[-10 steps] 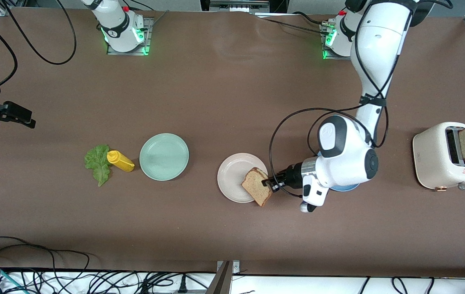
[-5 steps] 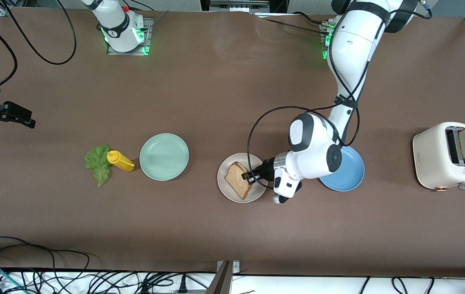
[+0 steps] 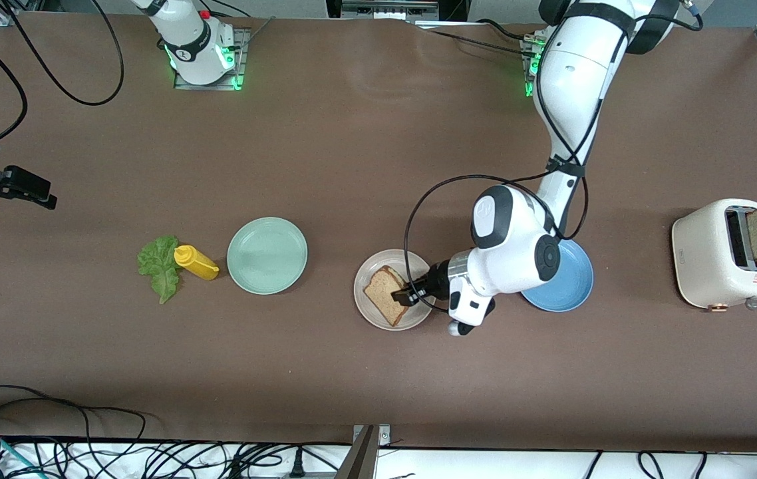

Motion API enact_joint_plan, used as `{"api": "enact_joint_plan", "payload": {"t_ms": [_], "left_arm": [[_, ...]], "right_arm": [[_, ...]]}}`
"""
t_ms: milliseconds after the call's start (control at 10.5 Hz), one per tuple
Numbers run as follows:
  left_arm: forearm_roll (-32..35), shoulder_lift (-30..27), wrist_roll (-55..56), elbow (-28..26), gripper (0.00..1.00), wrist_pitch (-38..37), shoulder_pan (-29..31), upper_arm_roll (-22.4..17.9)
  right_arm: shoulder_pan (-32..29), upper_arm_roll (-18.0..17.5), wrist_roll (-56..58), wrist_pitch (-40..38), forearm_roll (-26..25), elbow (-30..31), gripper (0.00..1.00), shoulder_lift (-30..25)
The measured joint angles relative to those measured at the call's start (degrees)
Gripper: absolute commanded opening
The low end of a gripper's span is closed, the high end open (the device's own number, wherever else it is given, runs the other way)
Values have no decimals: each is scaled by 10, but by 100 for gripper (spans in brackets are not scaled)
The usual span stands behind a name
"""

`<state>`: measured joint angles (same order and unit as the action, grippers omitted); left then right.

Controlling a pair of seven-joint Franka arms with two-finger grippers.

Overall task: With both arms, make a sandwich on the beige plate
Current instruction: 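Lay the bread flat on the beige plate and open the left gripper, then withdraw the left gripper while the right gripper reaches the lettuce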

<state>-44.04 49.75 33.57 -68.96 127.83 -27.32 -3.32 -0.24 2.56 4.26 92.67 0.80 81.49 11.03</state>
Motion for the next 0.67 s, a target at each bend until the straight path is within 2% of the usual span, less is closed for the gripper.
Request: {"api": "enact_joint_plan", "payload": {"t_ms": [191,477,668], "left_arm": [[76,-14,3,0,100,-19,4,-8],[121,-33,3,1,100,-65,30,-17],[178,-56,3,2,100,-103,56,-17]], "right_arm": [[0,0,0,0,0,0,100,0],[0,0,0,0,0,0,100,0],[-3,1,0,0,0,0,100,0]]}}
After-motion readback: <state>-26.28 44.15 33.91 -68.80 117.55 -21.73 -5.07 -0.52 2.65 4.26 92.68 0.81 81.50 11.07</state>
